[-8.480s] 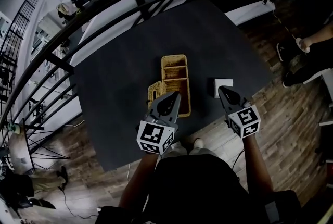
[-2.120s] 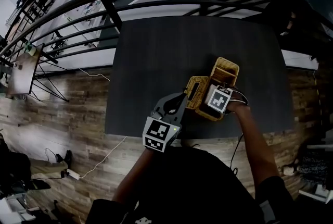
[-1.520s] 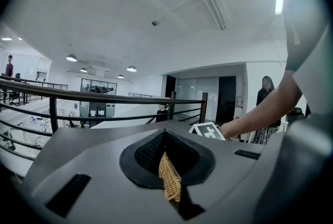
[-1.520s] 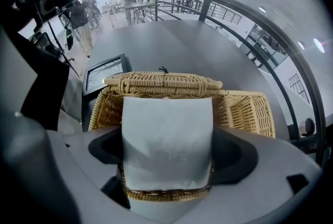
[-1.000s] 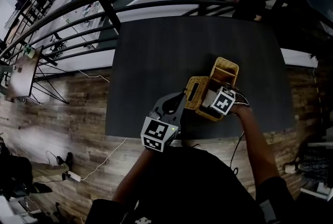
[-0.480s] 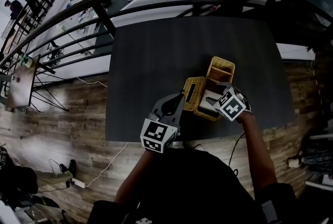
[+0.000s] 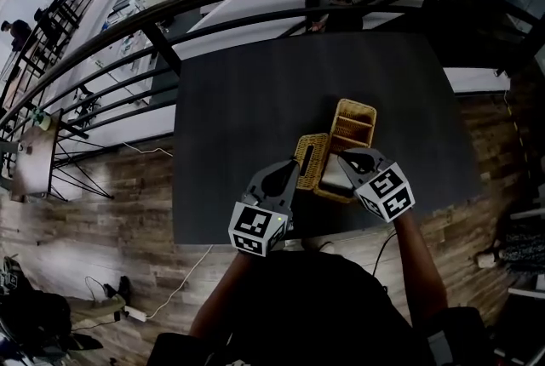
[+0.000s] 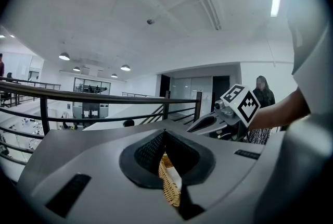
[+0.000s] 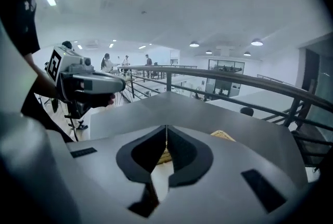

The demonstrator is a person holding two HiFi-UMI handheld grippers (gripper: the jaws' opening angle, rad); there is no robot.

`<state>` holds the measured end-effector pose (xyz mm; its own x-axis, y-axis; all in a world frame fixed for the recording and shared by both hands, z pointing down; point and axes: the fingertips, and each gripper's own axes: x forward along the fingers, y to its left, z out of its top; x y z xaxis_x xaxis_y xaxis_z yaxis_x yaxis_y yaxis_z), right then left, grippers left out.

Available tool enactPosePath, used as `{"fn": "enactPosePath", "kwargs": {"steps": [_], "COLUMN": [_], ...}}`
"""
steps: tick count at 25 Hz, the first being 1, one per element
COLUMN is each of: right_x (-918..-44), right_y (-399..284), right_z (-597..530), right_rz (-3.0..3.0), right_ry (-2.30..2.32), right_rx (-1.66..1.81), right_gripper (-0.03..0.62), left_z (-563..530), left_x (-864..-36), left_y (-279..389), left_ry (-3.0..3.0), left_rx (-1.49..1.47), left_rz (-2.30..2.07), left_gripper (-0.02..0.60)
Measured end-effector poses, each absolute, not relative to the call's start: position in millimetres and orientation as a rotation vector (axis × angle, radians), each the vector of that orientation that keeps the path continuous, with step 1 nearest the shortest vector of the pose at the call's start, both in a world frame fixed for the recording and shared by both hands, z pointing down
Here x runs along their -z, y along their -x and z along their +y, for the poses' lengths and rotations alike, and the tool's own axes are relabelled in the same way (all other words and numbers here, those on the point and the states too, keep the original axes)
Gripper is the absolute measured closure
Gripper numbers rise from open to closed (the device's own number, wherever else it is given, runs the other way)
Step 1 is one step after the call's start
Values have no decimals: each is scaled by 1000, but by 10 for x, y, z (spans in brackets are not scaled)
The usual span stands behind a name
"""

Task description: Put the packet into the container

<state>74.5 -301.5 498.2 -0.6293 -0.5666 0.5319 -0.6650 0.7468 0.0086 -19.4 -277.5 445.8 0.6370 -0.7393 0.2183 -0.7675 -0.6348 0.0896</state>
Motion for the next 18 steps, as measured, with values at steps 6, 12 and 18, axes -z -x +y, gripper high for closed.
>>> {"fn": "enactPosePath", "kwargs": {"steps": [6,12,18], "right_x": [-4740,-4553,-4440], "right_y": [-752,-780,-766], "right_z": [-2922,-2869,-2809], "right_rz": [-2563,-2644,-2716], "right_ry": [-1001,-1090,-1183], "right_rx": [-284,-267,-232], "right_gripper": [589,589,589], "left_z": [-2775,-2754,-2732], "left_x": [-4485,-4455,-4441], "left_y": [114,42,33], "left_ry": [-2689,-2706,-2716], "left_rx": [-252,-238,-225], "left_rz": [-1222,-1207,-1207], "left_gripper": [574,574,574]}}
